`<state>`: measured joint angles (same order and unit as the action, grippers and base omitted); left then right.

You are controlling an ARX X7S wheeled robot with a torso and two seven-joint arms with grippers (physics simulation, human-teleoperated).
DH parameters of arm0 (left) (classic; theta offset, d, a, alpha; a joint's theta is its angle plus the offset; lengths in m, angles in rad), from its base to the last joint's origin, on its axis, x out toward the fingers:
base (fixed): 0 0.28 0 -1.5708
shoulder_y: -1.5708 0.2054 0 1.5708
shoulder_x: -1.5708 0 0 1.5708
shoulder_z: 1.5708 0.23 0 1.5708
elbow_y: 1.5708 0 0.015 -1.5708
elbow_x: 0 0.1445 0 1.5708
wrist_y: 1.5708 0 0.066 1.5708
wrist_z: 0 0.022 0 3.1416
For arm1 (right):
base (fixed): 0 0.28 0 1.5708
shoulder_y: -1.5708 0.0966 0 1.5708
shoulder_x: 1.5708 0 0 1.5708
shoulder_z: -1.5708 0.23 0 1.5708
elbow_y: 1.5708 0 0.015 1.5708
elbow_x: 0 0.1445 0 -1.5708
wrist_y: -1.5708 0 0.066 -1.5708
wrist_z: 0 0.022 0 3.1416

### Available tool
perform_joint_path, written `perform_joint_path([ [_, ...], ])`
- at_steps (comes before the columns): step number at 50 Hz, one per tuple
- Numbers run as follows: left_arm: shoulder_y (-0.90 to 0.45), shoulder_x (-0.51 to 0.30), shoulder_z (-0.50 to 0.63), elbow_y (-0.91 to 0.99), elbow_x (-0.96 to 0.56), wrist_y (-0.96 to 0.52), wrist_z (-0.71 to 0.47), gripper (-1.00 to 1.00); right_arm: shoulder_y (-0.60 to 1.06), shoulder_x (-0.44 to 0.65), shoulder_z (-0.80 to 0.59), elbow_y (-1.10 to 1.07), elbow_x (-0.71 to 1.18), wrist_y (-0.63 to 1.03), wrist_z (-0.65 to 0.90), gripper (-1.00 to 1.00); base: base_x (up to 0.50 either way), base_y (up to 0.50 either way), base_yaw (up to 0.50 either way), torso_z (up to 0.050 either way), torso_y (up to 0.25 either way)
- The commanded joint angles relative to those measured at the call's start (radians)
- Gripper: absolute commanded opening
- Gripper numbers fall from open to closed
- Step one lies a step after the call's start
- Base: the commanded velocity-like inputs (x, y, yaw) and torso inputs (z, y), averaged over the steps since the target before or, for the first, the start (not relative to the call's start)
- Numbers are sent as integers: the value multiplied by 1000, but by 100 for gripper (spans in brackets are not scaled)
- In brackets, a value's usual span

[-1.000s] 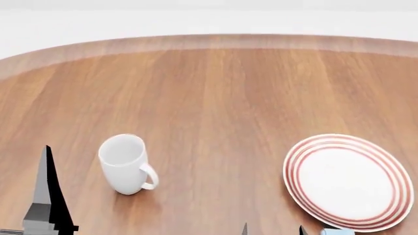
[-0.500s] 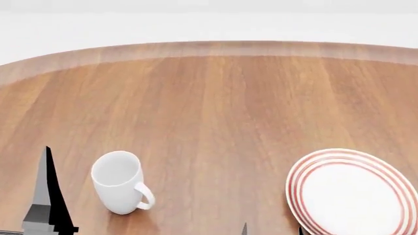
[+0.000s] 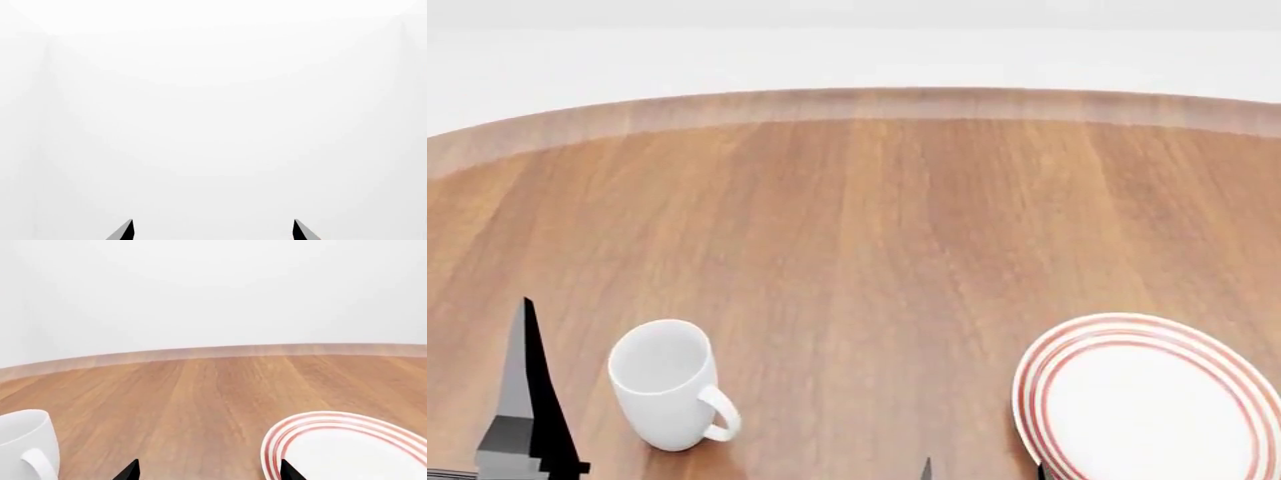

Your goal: Pick up the red mug and put it on the plate

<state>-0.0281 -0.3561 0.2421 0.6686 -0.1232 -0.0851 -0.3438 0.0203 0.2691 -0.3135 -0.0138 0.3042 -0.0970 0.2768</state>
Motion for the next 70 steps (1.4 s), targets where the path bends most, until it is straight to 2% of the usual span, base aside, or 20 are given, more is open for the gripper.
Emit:
perform_joint_path([
  [1, -9, -2, 5, 4, -3, -13, -2, 100, -9, 2, 3, -1, -3, -27, 7, 100, 0, 0, 0, 0, 0],
  [6, -19, -2, 4, 1, -9, -20, -4, 100, -29, 18, -17, -42, -45, -10, 24, 100, 0, 0, 0, 0, 0],
  [17, -20, -8, -1, 9, -19, -25, -6, 100, -138, 122, -41, -407, -56, 201, 88, 100, 0, 0, 0, 0, 0],
  [25, -24, -10, 3, 10, -20, -30, -8, 100, -267, 188, -22, -564, -60, 226, 126, 100, 0, 0, 0, 0, 0],
  [40, -40, -9, 11, 4, -23, -36, -9, 100, -498, 276, -9, -690, -135, 120, 162, 100, 0, 0, 0, 0, 0],
  [54, -46, -13, 14, 3, -27, -38, -11, 100, -637, 308, -14, -611, -177, -95, 152, 100, 0, 0, 0, 0, 0],
  [70, -53, -16, 20, -10, -30, -34, -11, 100, -674, 324, -24, -464, -180, -290, 124, 100, 0, 0, 0, 0, 0],
])
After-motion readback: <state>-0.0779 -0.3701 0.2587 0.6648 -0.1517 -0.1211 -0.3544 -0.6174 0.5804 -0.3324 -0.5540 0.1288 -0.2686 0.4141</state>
